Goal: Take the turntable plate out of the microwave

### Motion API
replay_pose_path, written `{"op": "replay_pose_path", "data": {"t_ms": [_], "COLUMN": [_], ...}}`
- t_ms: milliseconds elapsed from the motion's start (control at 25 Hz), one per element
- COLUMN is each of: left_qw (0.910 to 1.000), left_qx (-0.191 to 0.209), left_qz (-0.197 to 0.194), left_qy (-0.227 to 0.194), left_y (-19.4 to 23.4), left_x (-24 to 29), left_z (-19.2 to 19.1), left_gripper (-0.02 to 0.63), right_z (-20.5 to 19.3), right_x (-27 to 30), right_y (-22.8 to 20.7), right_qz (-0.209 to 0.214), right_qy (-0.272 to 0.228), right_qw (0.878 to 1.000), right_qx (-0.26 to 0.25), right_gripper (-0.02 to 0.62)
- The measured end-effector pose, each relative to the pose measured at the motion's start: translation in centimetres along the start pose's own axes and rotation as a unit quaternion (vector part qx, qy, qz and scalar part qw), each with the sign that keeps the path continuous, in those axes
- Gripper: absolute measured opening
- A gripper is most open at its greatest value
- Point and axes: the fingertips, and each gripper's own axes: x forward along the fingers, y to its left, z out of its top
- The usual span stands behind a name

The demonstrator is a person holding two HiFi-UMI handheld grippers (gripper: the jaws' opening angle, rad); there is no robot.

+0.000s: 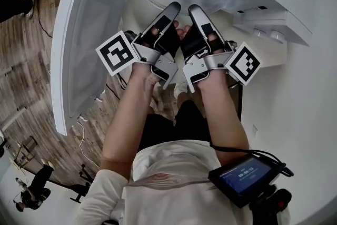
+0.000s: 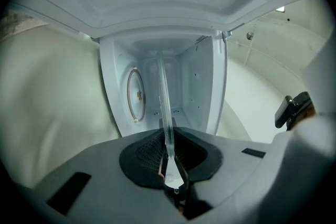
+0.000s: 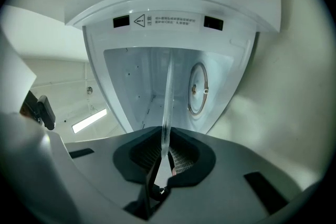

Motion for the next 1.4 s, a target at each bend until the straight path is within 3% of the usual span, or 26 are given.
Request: {"op": "replay_pose_path", "data": {"t_ms": [400,760,1400], "left_qw": [0.9996,0.9999,0.9998], "left_qx": [-0.027,0.011,0.015], "left_qz": [0.003,-0.006,-0.007], "left_qy": [0.0,-0.011,0.011], "left_y": [1.0,0.4,0.4], "left_x": [0.0,-0.1,0.3], "left_z": [-0.2,0.0,-0.3], "left_gripper": [0.054,0.054,0.054], "right_z": [-0.1,-0.1,0.2], "right_x": [-0.1,0.2,-0.1], "right_y": [-0.9,-0.5,-0.7], "right_qz": [-0.024,0.02,0.027], "right_qy": [0.003,0.011,-0.009], "right_qw": [1.0,1.0,1.0], "right_qx": [-0.003,0.0,0.003], "right_gripper": [0.037,0.038,0.037]}}
